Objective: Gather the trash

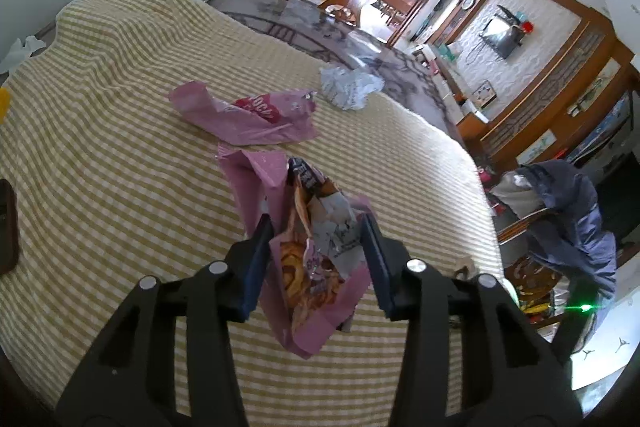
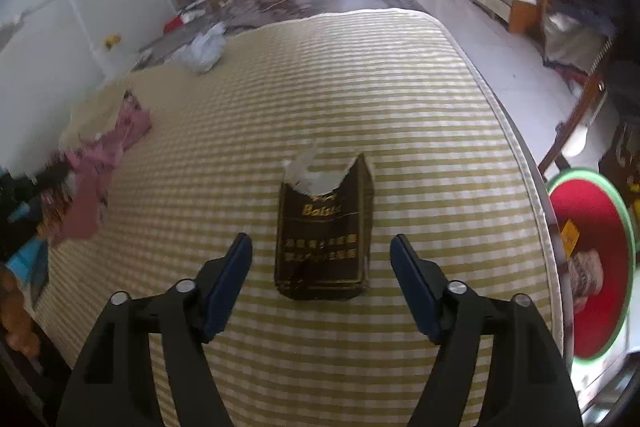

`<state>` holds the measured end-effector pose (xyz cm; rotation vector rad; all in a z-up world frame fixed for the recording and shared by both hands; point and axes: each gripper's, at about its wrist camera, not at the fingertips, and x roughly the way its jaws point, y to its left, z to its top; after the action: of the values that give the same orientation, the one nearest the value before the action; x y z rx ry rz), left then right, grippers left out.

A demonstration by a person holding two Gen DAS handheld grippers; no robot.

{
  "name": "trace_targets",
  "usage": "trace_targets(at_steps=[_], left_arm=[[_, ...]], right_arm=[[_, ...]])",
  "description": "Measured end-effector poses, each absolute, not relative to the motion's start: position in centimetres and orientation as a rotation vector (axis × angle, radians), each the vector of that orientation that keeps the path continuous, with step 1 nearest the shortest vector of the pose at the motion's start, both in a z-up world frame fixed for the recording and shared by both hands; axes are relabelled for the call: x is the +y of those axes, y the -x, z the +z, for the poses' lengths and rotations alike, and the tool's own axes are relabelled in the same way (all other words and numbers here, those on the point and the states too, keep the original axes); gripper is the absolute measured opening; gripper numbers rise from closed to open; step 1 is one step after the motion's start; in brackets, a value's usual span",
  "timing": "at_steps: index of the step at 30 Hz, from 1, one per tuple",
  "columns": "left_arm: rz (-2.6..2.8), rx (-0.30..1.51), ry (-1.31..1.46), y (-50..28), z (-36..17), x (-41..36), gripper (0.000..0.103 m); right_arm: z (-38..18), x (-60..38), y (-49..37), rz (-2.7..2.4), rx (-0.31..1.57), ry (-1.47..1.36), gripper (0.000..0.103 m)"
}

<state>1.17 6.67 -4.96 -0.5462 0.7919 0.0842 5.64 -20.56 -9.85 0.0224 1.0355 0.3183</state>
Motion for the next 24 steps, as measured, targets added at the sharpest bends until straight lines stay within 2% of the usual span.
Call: trace_targets(at_steps=[1,4,16,24], left_arm=[[0.077,0.786,0.544,-1.1,-4.7,6.4,0.043],[0.05,0.766,0.524,-1.0,-3.6,5.3,0.043],[-0.077,0.696,0.385,-1.5,0.5,-2.1,0.043],[-0.188,0.738,0.401,-3.0,0.3,-6.4,0.043]], right_arm=[[-10.0,-20.5,-5.7,0.321,1.042,-0.015,0.047],[-9.4,-21.4,-5.7,0.323,1.02,-0.07,0.045],[-5.8,-27.5,-5.5,0.211,0.897,-0.228,0.046],[-4.0,-31.9,-5.0,0.104,0.825,-0.237,0.046]])
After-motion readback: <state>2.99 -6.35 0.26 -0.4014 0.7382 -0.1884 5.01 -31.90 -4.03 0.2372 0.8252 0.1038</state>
